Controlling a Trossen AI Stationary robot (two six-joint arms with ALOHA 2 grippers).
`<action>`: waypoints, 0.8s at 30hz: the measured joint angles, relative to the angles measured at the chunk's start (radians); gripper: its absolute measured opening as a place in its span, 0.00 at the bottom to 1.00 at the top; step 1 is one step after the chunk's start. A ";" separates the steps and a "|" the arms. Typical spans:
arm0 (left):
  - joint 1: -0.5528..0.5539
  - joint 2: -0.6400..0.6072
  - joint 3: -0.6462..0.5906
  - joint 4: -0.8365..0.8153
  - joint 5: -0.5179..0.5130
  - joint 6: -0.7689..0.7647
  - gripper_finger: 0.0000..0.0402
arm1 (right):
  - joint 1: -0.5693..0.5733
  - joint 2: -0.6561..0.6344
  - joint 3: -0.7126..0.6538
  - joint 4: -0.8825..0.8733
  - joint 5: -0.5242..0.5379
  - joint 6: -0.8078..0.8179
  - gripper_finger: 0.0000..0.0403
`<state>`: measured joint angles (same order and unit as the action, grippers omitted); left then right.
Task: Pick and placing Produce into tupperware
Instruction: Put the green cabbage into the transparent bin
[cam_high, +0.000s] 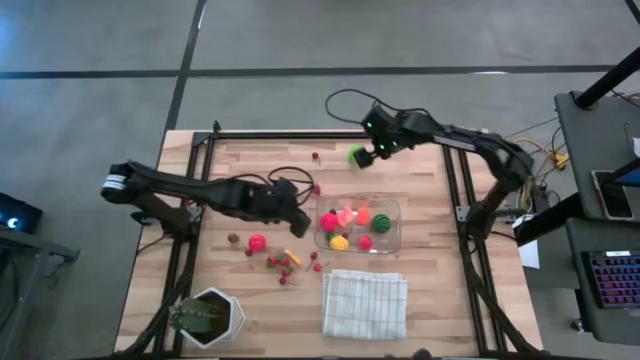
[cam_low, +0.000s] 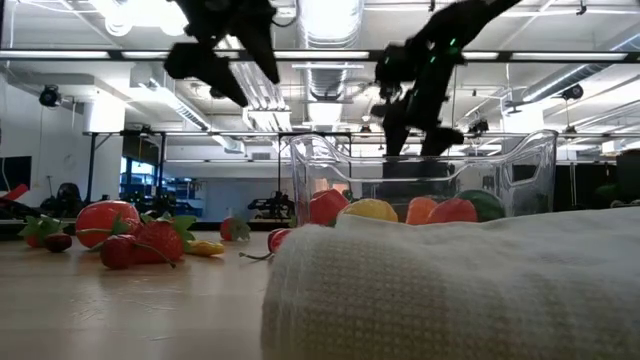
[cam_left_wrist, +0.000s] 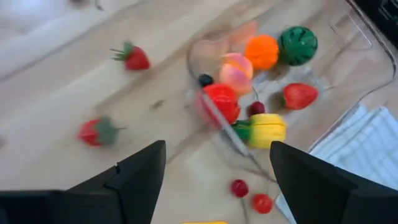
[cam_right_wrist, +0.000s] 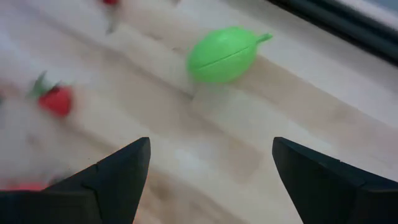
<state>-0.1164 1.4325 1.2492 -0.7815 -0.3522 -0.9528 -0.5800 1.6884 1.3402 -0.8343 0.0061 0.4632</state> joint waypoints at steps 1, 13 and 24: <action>-0.001 -0.014 -0.004 -0.028 -0.019 -0.023 0.68 | -0.017 0.041 0.022 0.001 -0.021 0.015 0.82; 0.006 -0.042 -0.019 -0.358 -0.192 -0.001 0.68 | -0.087 0.361 0.318 -0.056 -0.085 0.182 0.84; 0.030 -0.041 -0.031 -0.392 -0.265 0.098 0.68 | -0.086 0.475 0.444 -0.170 -0.084 0.269 0.85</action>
<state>-0.0862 1.3914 1.2179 -1.1733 -0.6170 -0.8547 -0.6659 2.1635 1.7844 -1.0039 -0.0779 0.7318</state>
